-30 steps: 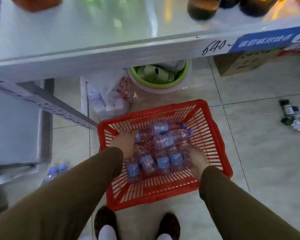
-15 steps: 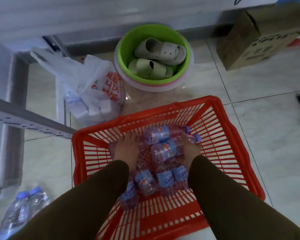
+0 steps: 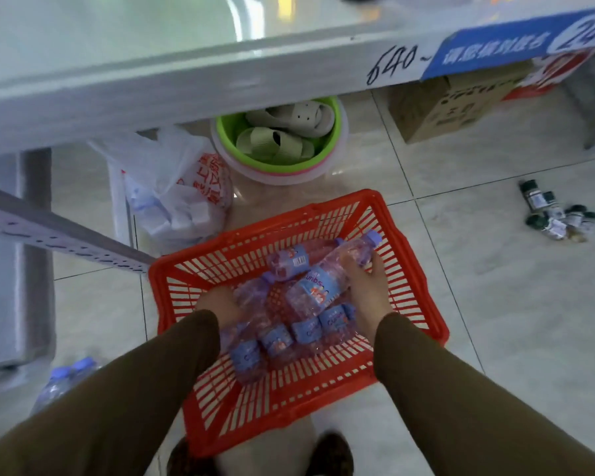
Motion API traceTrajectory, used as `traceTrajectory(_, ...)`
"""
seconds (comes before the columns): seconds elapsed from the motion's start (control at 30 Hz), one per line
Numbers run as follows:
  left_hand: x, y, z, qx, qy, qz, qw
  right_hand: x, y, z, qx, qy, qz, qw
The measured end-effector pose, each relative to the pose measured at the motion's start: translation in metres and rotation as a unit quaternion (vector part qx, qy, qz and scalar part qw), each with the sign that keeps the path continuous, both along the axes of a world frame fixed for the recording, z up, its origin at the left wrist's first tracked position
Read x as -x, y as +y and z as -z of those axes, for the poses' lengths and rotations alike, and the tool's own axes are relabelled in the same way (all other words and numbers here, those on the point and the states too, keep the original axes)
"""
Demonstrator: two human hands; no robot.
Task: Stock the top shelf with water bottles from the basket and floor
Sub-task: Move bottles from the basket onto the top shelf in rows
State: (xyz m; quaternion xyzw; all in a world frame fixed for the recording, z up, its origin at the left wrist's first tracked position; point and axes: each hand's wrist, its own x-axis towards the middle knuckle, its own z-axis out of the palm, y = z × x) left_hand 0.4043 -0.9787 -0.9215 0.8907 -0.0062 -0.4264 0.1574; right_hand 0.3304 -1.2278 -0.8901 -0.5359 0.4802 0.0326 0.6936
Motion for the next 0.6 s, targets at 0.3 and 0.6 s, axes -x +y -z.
traceTrajectory(0.3, 0.040, 0.012, -0.243, 0.295, 0.067, -0.211, 0.929, -0.008, -0.001, -0.265, 0.077, -0.095, -0.067, 0.990)
traceTrajectory(0.6, 0.043, 0.005, -0.550, 0.439, -0.009, -0.184, 0.880, -0.027, -0.014, -0.616, 0.166, -0.260, -0.185, 0.933)
